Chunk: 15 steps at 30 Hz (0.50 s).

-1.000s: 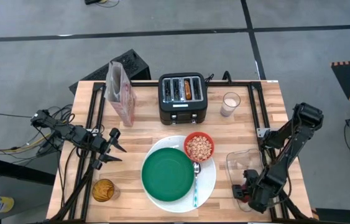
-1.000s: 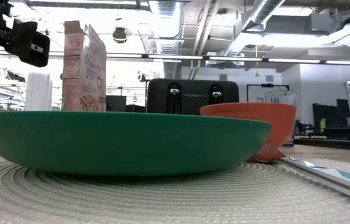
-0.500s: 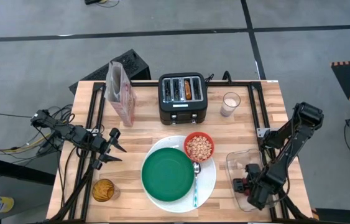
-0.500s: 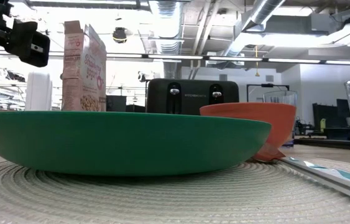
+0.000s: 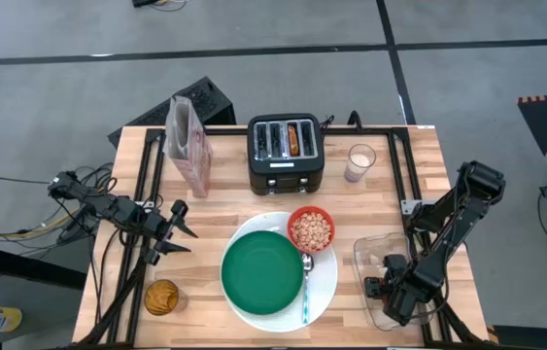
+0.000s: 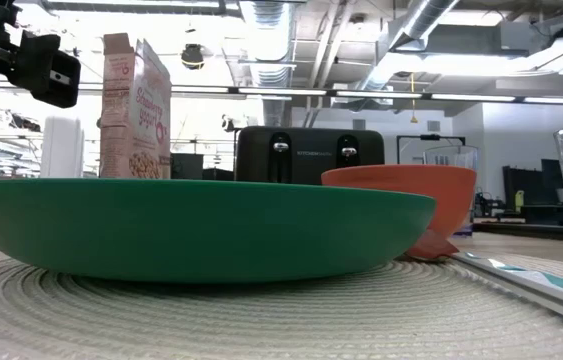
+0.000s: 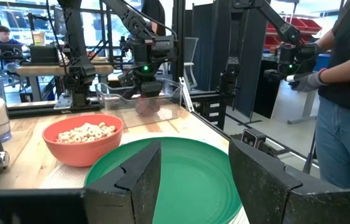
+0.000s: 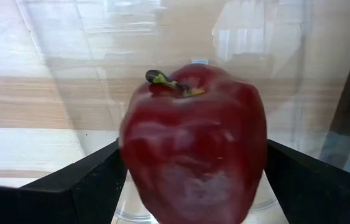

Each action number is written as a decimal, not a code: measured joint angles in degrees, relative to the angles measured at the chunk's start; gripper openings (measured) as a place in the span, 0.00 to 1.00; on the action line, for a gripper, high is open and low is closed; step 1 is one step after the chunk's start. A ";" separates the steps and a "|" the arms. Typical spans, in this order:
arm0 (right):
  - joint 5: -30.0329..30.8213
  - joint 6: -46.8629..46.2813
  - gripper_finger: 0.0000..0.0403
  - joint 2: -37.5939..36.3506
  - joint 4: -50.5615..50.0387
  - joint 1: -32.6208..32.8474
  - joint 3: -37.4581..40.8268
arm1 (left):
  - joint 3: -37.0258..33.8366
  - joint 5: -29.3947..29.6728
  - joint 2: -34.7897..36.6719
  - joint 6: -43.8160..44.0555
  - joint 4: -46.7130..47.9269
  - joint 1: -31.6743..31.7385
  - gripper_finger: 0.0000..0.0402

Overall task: Arrange a breakfast setting
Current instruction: Put the apple on the plate

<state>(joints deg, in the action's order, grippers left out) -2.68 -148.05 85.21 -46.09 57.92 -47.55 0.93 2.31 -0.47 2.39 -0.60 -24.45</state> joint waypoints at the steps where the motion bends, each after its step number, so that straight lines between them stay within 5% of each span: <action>1: 0.00 0.00 0.94 0.00 -0.06 0.04 0.00 | 0.00 0.00 0.00 0.00 0.00 -0.02 0.44; 15: 0.85 0.90 0.69 -0.07 -0.20 -0.69 0.00 | 0.00 -0.01 0.00 0.00 0.00 0.00 0.44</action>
<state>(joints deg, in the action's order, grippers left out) -1.83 -147.15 85.14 -46.28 57.23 -47.55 0.93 2.30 -0.47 2.39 -0.60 -24.45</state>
